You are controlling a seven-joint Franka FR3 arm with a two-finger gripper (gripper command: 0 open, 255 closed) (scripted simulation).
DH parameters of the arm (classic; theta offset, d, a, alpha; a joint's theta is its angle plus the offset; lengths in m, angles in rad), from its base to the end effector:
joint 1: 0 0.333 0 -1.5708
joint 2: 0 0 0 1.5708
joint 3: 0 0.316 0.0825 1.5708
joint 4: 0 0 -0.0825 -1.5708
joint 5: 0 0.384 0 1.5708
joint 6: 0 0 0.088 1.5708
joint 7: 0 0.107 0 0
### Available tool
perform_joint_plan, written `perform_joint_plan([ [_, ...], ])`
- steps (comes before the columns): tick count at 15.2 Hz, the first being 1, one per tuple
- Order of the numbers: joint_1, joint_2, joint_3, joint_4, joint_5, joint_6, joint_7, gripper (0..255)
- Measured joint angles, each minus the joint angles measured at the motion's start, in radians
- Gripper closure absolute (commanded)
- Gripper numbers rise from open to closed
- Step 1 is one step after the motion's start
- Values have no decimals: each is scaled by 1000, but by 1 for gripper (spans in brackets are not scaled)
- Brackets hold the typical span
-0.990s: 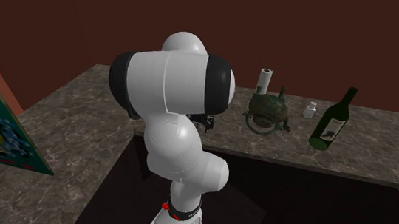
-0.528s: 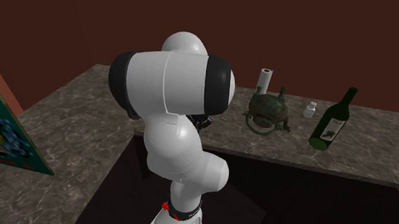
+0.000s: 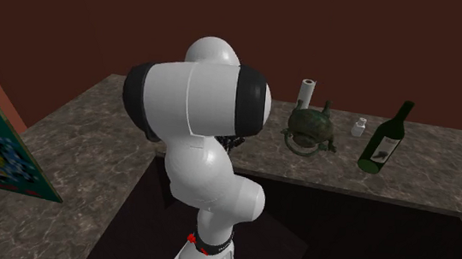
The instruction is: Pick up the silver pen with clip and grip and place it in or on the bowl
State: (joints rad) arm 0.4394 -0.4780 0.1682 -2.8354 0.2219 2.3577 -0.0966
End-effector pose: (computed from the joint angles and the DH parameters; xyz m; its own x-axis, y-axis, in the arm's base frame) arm 0.2860 0.1943 0.3290 0.8638 0.5038 0.0020 0.5023 -0.8611 -0.0791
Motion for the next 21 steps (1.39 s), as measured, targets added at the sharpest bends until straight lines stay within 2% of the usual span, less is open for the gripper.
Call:
perform_joint_plan([
  [13,-8,-136,-16,94,-26,-230,20,255],
  [21,-14,-173,-28,178,-41,-351,29,255],
])
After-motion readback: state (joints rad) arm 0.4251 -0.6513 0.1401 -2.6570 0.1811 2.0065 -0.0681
